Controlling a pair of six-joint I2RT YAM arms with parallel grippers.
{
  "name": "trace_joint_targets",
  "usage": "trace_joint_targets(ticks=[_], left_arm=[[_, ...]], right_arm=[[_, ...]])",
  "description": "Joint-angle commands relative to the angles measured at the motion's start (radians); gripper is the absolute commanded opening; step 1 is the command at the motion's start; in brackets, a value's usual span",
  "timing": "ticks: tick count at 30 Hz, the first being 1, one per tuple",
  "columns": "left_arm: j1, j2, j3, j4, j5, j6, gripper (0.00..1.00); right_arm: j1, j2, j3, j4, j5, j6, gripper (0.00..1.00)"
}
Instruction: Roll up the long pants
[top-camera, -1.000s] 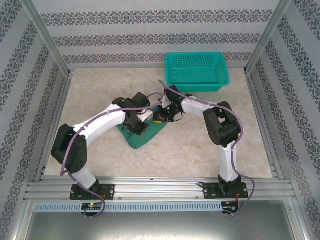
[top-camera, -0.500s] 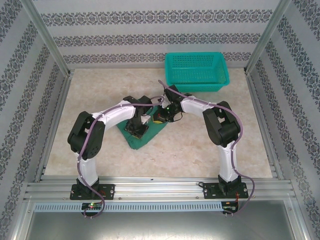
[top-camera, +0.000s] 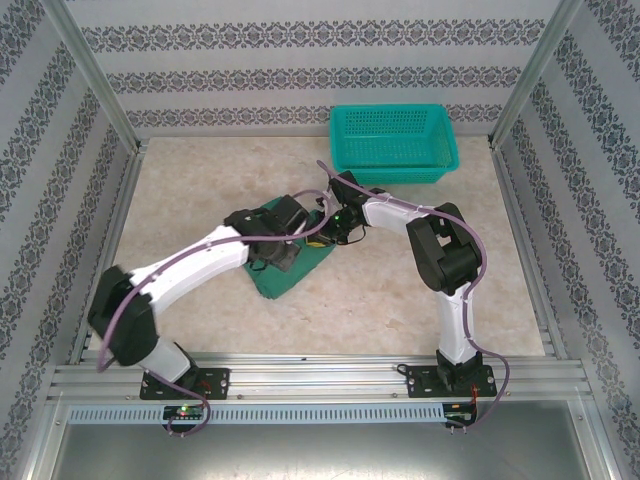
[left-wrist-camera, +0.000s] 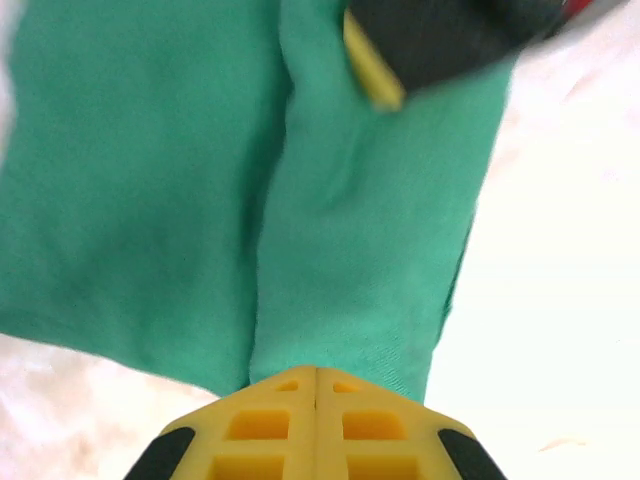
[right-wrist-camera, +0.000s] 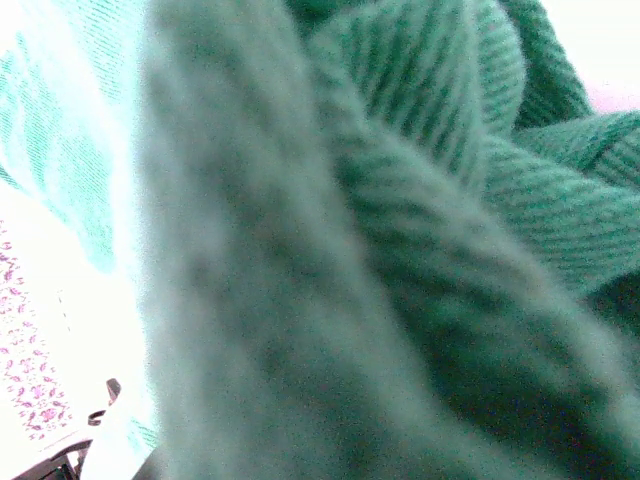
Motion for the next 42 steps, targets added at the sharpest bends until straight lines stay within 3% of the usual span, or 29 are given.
trace_joint_targets(ticks=[1,4,5,7,8,10,14,19,26,42], left_arm=[[0.010,-0.029,-0.005,0.118,-0.039,-0.071,0.00],[0.022,0.004,0.054,0.077,0.090,-0.081,0.00],[0.015,0.019,0.073,0.054,0.076,-0.088,0.00],[-0.008,0.033,0.075,0.043,0.076,-0.056,0.47],[-0.029,0.038,0.071,0.037,0.049,-0.033,0.54],[-0.070,0.045,0.054,0.021,-0.002,0.023,0.58],[-0.174,0.116,0.032,-0.061,-0.282,0.101,0.72],[-0.208,0.125,-0.065,-0.011,-0.296,0.144,0.88],[-0.223,0.224,-0.098,0.021,-0.405,0.189,0.88],[-0.239,0.409,-0.095,0.090,-0.386,0.210,0.84]], right_arm=[[-0.007,0.072,-0.038,-0.097,0.155,-0.004,0.00],[-0.002,0.075,-0.032,-0.097,0.155,-0.006,0.00],[-0.001,0.078,-0.032,-0.095,0.152,-0.006,0.00],[0.003,0.078,-0.028,-0.099,0.152,-0.011,0.00],[0.004,0.079,-0.028,-0.101,0.154,-0.012,0.00],[0.004,0.073,-0.034,-0.100,0.158,-0.013,0.00],[0.002,0.068,-0.048,-0.092,0.159,-0.014,0.00],[0.002,0.068,-0.057,-0.090,0.157,-0.015,0.00],[-0.001,0.074,-0.058,-0.082,0.147,-0.013,0.00],[-0.011,0.076,-0.075,-0.062,0.135,-0.009,0.00]])
